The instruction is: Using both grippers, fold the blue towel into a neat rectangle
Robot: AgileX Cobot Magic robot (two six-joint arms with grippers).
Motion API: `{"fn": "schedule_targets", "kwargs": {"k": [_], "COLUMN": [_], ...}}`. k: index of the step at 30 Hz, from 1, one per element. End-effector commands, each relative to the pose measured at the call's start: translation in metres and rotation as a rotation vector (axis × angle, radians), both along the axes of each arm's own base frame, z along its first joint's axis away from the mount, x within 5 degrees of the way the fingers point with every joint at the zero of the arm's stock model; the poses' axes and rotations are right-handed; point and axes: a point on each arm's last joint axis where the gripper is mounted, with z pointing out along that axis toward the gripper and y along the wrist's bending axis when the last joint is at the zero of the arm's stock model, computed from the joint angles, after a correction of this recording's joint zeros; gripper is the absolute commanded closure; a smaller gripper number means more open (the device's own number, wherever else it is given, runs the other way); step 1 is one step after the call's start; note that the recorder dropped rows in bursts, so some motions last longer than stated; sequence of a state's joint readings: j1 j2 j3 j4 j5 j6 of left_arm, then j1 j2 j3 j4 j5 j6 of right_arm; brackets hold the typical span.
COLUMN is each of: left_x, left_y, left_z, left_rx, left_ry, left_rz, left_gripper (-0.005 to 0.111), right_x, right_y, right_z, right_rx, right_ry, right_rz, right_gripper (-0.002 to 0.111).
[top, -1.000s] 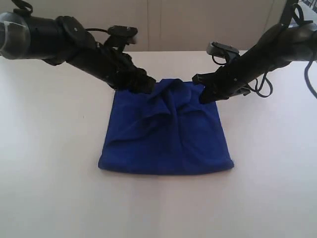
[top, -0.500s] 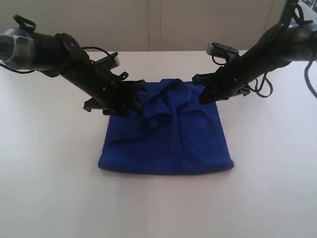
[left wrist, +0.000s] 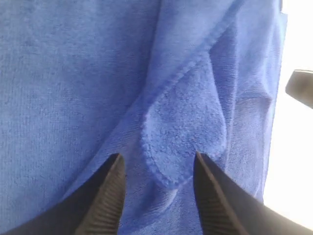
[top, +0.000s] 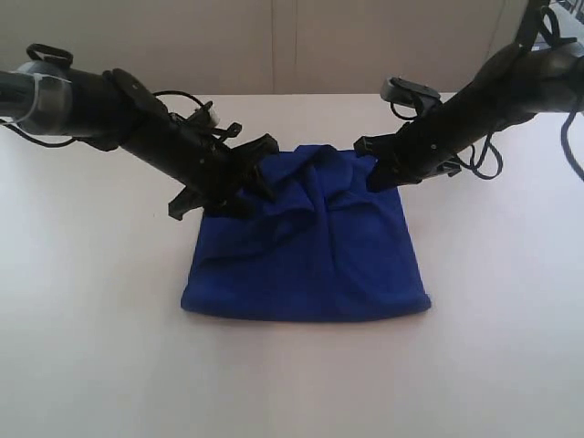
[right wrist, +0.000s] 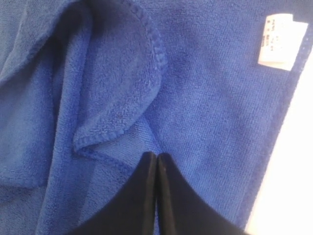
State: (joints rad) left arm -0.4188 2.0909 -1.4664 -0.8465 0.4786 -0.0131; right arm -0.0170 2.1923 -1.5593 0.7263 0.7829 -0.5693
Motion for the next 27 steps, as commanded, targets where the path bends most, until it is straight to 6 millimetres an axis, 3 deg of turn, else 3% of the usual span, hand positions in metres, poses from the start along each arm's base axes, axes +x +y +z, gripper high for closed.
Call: {"fn": "schedule_targets", "kwargs": {"k": [1, 14, 23, 27], "left_x": [-0.0041, -0.0003, -0.0001, -0.0007], "left_y": [-0.0090, -0.0114, -0.0113, -0.0115], "left_z": [-0.0083, -0.0110, -0.0110, -0.0110], "left_rx": [-0.026, -0.032, -0.032, -0.032], "left_ry": [0.053, 0.028, 0.026, 0.029], "left_rz": [0.003, 0.046, 0.047, 0.040], "left_gripper": [0.056, 0.060, 0.105, 0.107], "right_x": [0.0011, 0.0010, 0.0010, 0.0009], "right_y": [-0.0012, -0.0012, -0.0012, -0.0011], "right_z": [0.0024, 0.0024, 0.0024, 0.0024], "right_rx": [-0.001, -0.001, -0.001, 0.000], "right_ry": [-0.015, -0.014, -0.014, -0.013], "right_rz": [0.002, 0.002, 0.002, 0.003], "right_gripper": [0.108, 0.108, 0.108, 0.108]}}
